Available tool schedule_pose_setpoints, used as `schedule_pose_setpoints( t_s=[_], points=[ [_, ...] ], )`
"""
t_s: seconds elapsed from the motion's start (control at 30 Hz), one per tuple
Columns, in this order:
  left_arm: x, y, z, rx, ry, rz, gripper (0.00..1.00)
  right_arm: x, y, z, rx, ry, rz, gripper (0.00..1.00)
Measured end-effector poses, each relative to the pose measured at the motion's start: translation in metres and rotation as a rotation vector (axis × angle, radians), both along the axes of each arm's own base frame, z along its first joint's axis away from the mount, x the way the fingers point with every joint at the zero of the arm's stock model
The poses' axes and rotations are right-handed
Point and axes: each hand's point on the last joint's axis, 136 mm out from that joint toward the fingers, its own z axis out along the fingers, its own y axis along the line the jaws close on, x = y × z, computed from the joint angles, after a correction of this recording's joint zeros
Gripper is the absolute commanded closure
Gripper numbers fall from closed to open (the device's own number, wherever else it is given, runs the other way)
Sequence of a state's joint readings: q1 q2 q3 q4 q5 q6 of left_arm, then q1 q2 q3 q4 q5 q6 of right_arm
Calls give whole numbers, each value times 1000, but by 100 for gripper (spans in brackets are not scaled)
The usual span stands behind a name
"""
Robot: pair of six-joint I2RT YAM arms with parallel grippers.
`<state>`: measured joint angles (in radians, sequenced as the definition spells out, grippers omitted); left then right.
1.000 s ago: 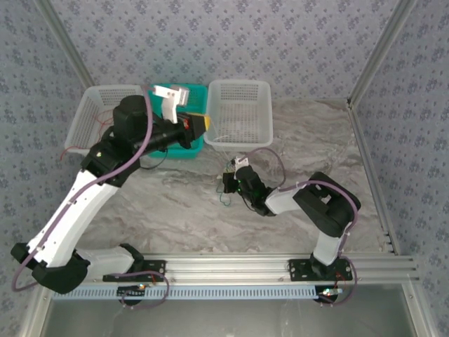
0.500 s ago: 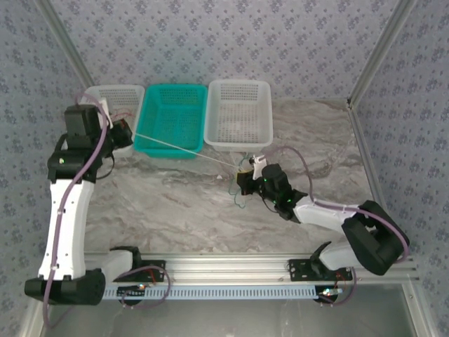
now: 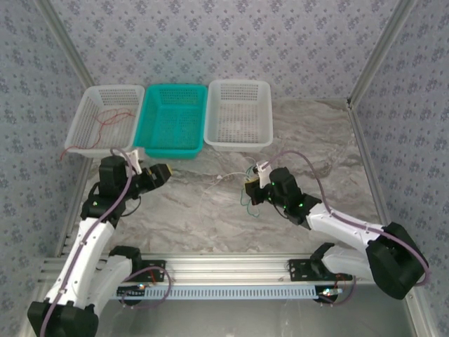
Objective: Untangle the cables
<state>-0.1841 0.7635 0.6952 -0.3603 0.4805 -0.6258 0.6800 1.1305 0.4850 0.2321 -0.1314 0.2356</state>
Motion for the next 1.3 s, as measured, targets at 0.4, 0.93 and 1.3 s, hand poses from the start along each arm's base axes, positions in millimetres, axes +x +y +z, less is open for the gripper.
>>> schedule_pose_setpoints(
  t_s=[0.4, 0.93, 1.3],
  points=[
    [-3, -130, 65, 115, -189, -509, 29, -33, 8, 45, -33, -263, 264, 100],
    [26, -179, -31, 282, -104, -697, 21, -56, 24, 71, -14, -310, 442, 100],
    [55, -179, -1, 290, -253, -574, 100, -46, 19, 73, -34, -303, 374, 89]
  ],
)
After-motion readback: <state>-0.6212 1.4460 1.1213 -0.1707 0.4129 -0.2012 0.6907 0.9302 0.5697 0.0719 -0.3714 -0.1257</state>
